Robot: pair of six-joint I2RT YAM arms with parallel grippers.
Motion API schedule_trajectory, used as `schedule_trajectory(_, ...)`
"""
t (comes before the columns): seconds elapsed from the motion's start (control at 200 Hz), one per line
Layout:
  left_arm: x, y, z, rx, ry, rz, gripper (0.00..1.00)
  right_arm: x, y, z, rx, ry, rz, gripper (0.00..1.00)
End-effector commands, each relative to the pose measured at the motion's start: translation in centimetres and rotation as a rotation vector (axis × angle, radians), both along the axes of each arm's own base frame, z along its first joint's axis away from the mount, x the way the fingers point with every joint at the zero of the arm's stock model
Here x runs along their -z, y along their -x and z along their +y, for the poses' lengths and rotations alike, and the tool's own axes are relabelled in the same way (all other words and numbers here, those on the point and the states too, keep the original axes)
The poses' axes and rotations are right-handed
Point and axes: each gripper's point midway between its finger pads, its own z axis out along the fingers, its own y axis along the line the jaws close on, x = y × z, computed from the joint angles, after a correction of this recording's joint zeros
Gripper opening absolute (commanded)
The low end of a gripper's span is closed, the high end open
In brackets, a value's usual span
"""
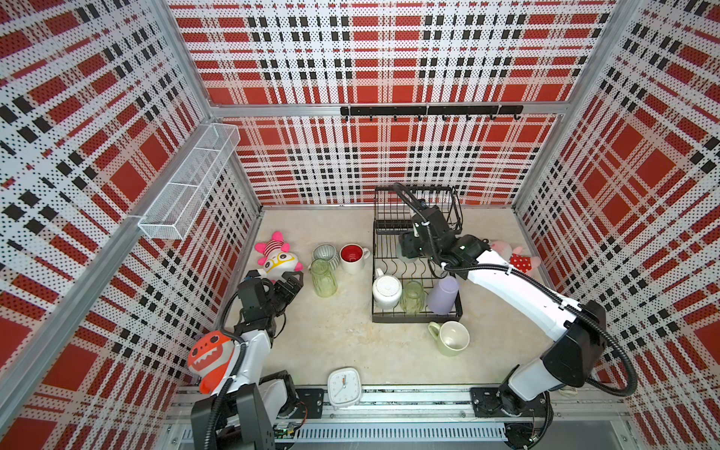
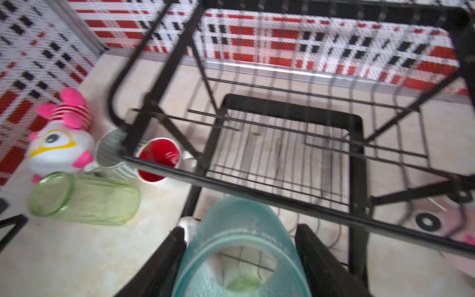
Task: Load cups into a dish rack
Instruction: Place the cup on the dish rack.
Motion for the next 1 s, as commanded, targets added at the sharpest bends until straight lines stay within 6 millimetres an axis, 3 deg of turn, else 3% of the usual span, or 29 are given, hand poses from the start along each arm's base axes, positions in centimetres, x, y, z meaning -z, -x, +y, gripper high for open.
schedule_trajectory(0.0, 0.4, 0.2, -0.3, 0.016, -0.003, 0.009, 0.98, -0.6, -0.3, -2.4, 0.051, -0.036, -0.034, 0.58)
schedule_trajectory(0.241, 0.4, 0.2, -0.3, 0.013, -0.005, 0.011, 0.98, 2.1, -1.2, -6.1, 0.132, -0.016, -0.019, 0.57)
schedule_trajectory(0.406, 0.5, 0.2, -0.3, 0.012, -0.006, 0.014, 0.98, 3.9, -1.7, -7.4, 0.157, 0.019, -0.007, 0.56)
schedule_trajectory(0.682, 0.6, 0.2, -0.2, 0.007, -0.008, 0.019, 0.98, 8.4, -1.4, -8.2, 0.154, -0.018, 0.085, 0.56)
schedule_trajectory(0.997, 0.7, 0.2, -0.2, 0.006, -0.009, 0.022, 0.98, 11.8, -1.3, -8.3, 0.159, -0.001, 0.144, 0.56)
